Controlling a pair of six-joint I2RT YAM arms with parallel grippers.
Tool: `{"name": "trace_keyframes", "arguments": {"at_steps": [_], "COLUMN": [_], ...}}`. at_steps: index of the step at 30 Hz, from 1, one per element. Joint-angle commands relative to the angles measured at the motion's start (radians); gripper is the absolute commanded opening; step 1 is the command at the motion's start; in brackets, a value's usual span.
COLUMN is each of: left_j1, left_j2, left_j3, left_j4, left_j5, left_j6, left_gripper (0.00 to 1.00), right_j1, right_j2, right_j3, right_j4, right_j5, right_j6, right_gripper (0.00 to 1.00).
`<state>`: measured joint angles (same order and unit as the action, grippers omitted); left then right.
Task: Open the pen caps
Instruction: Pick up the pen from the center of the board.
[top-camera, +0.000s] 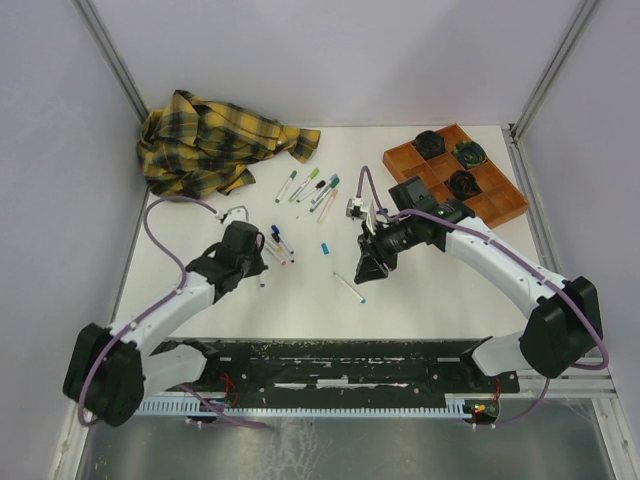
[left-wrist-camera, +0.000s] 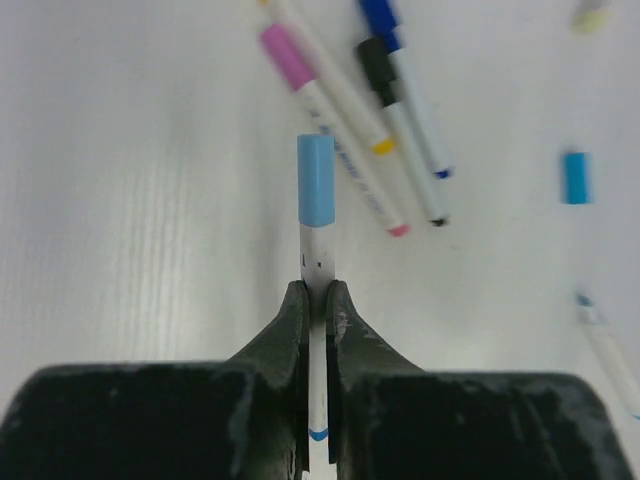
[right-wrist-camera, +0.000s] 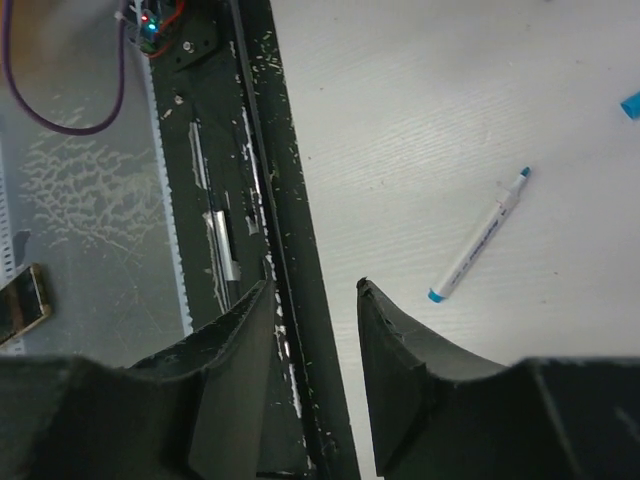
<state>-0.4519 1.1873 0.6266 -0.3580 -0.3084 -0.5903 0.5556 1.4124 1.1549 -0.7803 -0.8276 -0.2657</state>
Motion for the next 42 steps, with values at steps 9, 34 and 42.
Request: {"name": "trace_keyframes", "arguments": {"at_steps": [9,34,42], "left_j1": [-0.14,-0.548,-0.572], "left_j2": [-0.409,0.022,0.062], "left_j3": [-0.298,-0.24,-0.217], "left_j4": [0.886,1.652,1.658], "left_j5": [0.335,0.072,0.042], "left_j6": [-0.245,-0.055,-0.031], "left_gripper": [0.03,0.03,0.03], "right_j1": [-0.09,-0.111,-0.1], "right_j2": [-0.151,-0.168,-0.166], "right_j3": [-0.104,-0.437,-0.442], "right_j4": [0.302,1.241,1.265], "right_j5": [-0.303,-0.252,-0.246], "right_j6": [0.242,0.927,0.942], "right_gripper": [0.49,0.62,0.57]}}
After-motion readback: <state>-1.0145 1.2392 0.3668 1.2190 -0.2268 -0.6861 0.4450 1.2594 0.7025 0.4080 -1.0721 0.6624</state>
